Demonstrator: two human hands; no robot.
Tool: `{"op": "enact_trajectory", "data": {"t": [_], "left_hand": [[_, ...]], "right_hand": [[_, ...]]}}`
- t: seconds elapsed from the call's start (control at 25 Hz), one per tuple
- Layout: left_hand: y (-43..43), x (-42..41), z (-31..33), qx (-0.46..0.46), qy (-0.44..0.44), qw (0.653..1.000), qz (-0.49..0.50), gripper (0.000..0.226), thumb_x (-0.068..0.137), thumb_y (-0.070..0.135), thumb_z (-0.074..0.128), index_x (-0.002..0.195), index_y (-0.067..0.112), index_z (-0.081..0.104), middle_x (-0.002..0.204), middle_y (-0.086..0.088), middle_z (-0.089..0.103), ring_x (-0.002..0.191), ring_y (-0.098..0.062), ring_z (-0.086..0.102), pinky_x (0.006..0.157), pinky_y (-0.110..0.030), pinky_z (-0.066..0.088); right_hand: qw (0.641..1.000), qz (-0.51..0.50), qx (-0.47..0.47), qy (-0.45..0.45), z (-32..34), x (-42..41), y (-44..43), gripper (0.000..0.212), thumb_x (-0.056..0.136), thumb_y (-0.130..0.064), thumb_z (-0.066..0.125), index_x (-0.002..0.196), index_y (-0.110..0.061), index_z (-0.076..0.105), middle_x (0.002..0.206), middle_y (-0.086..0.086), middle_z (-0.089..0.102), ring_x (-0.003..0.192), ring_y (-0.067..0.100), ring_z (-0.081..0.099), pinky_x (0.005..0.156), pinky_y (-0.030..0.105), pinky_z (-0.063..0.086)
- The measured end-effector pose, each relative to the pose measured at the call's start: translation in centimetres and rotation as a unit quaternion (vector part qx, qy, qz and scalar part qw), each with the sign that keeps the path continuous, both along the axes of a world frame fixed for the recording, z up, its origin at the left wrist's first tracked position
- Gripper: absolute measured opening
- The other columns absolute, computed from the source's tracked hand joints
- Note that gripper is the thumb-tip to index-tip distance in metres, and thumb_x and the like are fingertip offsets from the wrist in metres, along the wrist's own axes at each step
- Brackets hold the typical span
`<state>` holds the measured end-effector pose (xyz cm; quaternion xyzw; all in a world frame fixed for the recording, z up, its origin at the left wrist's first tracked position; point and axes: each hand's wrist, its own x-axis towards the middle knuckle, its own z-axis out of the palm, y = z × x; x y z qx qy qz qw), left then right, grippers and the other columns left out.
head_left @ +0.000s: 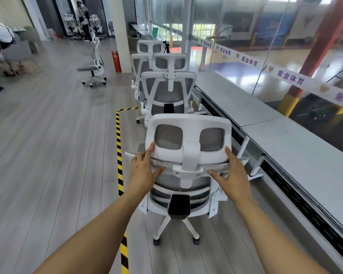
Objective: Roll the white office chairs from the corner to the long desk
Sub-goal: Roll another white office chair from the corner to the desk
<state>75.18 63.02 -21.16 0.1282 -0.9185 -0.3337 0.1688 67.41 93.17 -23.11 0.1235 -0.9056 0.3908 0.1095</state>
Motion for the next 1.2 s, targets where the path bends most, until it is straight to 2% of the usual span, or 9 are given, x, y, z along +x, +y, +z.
{"op": "enact_trajectory", "data": {"t": [0.16,0.28,0.48,0.68,0.84,1.0,1.08,1.2], "left_hand": [[-2.4,-9.3,0.1,-0.010,-0.022,1.000,-0.007,0.088,0.093,0.037,0.066,0.152,0.053,0.003,0.137,-0.002,0.042,0.132,-0.024,0.031,0.112,-0.049,0.035],[-3.5,-16.3,-0.2,-0.025,-0.017,1.000,0.006,0.089,0.094,0.035,0.064,0.152,0.054,0.000,0.136,-0.001,0.042,0.131,-0.024,0.031,0.108,-0.048,0.040],[-3.6,-26.3,-0.3,-0.043,-0.024,0.998,0.039,0.094,0.093,0.031,0.067,0.153,0.051,-0.002,0.137,-0.002,0.042,0.131,-0.024,0.032,0.108,-0.048,0.041],[-3.5,-33.0,-0.3,-0.057,-0.027,0.997,0.051,0.098,0.091,0.030,0.069,0.154,0.049,-0.003,0.137,-0.003,0.042,0.131,-0.024,0.033,0.109,-0.048,0.041],[-3.2,-34.3,-0.5,-0.061,-0.007,0.996,0.066,0.101,0.089,0.028,0.071,0.155,0.046,-0.003,0.140,-0.004,0.040,0.134,-0.026,0.033,0.113,-0.049,0.039],[-3.1,-34.4,-0.3,-0.061,-0.014,0.996,0.060,0.096,0.089,0.032,0.069,0.156,0.043,0.001,0.145,-0.006,0.034,0.134,-0.027,0.035,0.112,-0.048,0.038],[-2.6,-34.1,0.2,-0.065,-0.026,0.996,0.062,0.088,0.089,0.033,0.068,0.157,0.038,0.011,0.152,-0.008,0.029,0.137,-0.030,0.033,0.114,-0.049,0.035],[-1.5,-33.0,1.0,-0.112,0.003,0.993,0.025,0.064,0.089,0.030,0.066,0.147,0.030,0.037,0.156,-0.010,0.027,0.141,-0.032,0.029,0.114,-0.051,0.034]], "right_hand": [[1.000,-0.001,0.010,0.003,-0.3,-9.5,-2.3,0.099,0.083,-0.062,0.072,0.158,-0.048,0.009,0.163,-0.004,0.032,0.152,0.024,0.024,0.118,0.052,0.034],[1.000,0.014,0.012,0.009,-0.6,-17.4,-3.2,0.098,0.084,-0.062,0.071,0.158,-0.047,0.009,0.165,-0.010,0.028,0.153,0.023,0.022,0.120,0.052,0.032],[0.999,0.032,0.006,-0.006,-1.0,-28.5,-4.4,0.099,0.085,-0.059,0.072,0.158,-0.047,0.007,0.165,-0.007,0.027,0.153,0.023,0.022,0.120,0.054,0.031],[0.998,0.048,0.030,-0.020,-0.8,-36.8,-4.9,0.103,0.084,-0.057,0.072,0.159,-0.046,0.002,0.167,-0.006,0.023,0.155,0.022,0.019,0.120,0.055,0.031],[0.998,0.043,0.038,-0.023,-0.7,-38.5,-5.5,0.105,0.083,-0.060,0.071,0.158,-0.048,-0.002,0.167,-0.001,0.023,0.156,0.024,0.016,0.121,0.055,0.029],[0.997,0.022,0.071,-0.002,-0.8,-38.2,-5.8,0.104,0.086,-0.055,0.071,0.161,-0.039,0.000,0.165,0.002,0.028,0.154,0.026,0.021,0.123,0.053,0.024],[0.997,-0.001,0.077,-0.005,-0.7,-37.8,-6.2,0.097,0.090,-0.047,0.069,0.161,-0.037,0.003,0.162,0.003,0.033,0.151,0.027,0.027,0.121,0.053,0.029],[0.997,-0.032,0.059,-0.031,-0.2,-35.9,-6.9,0.078,0.094,-0.035,0.061,0.159,-0.031,0.019,0.155,0.003,0.042,0.142,0.028,0.039,0.116,0.050,0.035]]}}
